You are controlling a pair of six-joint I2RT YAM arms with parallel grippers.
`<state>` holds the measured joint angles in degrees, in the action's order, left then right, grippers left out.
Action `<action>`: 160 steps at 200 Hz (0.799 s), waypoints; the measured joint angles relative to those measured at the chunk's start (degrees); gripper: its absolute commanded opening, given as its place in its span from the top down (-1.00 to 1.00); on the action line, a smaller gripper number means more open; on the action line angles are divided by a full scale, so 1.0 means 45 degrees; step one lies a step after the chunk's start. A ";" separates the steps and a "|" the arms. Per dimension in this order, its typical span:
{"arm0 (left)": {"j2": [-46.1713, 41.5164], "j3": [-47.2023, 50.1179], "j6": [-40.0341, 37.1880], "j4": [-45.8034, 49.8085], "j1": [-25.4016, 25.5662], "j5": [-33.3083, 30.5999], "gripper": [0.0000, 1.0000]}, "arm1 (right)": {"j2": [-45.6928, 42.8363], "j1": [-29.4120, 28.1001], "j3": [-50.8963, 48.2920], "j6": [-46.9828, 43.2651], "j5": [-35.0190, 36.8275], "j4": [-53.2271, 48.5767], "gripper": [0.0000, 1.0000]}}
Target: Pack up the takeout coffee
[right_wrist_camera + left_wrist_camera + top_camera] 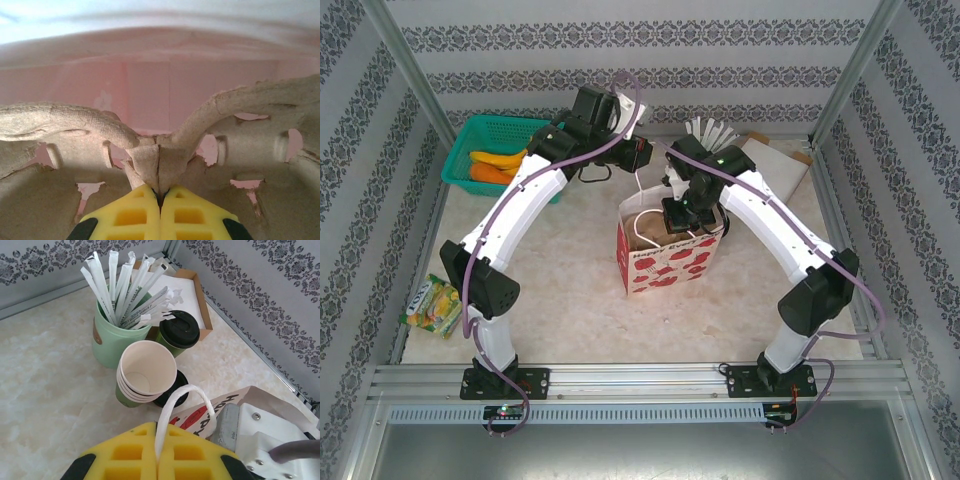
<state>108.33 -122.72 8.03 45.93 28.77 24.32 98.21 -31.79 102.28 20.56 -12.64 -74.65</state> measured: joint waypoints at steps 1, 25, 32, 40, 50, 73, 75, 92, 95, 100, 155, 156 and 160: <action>0.0005 -0.0015 -0.0015 0.0000 -0.0005 -0.0005 0.71 | 0.0010 0.0000 0.0000 0.0000 0.0000 -0.0019 1.00; 0.0160 -0.0379 0.0087 0.0034 -0.0097 0.0087 0.32 | 0.0102 0.0000 0.0024 0.0015 0.0000 -0.0092 1.00; 0.0155 -0.0379 0.0092 0.0063 -0.0151 0.0233 0.20 | 0.0117 0.0005 0.0029 0.0029 0.0000 -0.0087 1.00; 0.0097 -0.0301 0.0058 0.0053 -0.0175 0.0325 0.10 | 0.0121 0.0000 0.0049 0.0049 -0.0005 -0.0097 1.00; -0.0131 0.0083 -0.0063 0.0010 -0.0175 0.0423 0.01 | 0.0131 0.0000 0.0087 0.0063 -0.0005 -0.0092 1.00; -0.1253 0.1724 -0.0165 -0.0034 -0.0175 0.0505 -0.10 | 0.0131 0.0000 0.0189 0.0107 -0.0005 -0.0136 1.00; -0.1365 0.1870 -0.0165 -0.0053 -0.0175 0.0505 -0.11 | 0.0131 0.0000 0.0189 0.0107 -0.0005 -0.0141 1.00; -0.2686 0.3410 -0.0321 -0.0126 -0.0175 0.0549 -0.16 | 0.0136 0.0000 0.0228 0.0112 -0.0005 -0.0141 1.00; -0.2909 0.3682 -0.0335 -0.0170 -0.0175 0.0559 -0.17 | 0.0136 0.0000 0.0233 0.0112 -0.0005 -0.0141 1.00; -0.3303 0.4099 -0.0355 -0.0228 -0.0175 0.0602 -0.18 | 0.0136 0.0000 0.0248 0.0112 -0.0010 -0.0136 1.00; -0.6251 0.6761 -0.0384 -0.0690 -0.0170 0.1719 -0.21 | 0.0141 0.0000 0.0437 0.0131 0.0005 -0.0136 1.00; -0.6271 0.6790 -0.0384 -0.0695 -0.0170 0.1753 -0.21 | 0.0141 0.0000 0.0437 0.0131 0.0005 -0.0136 1.00; -0.6309 0.6863 -0.0384 -0.0695 -0.0170 0.1826 -0.20 | 0.0141 0.0000 0.0442 0.0141 0.0005 -0.0136 1.00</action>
<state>79.94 -91.83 6.31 42.81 28.01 32.53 98.85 -31.79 104.27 21.19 -12.62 -75.26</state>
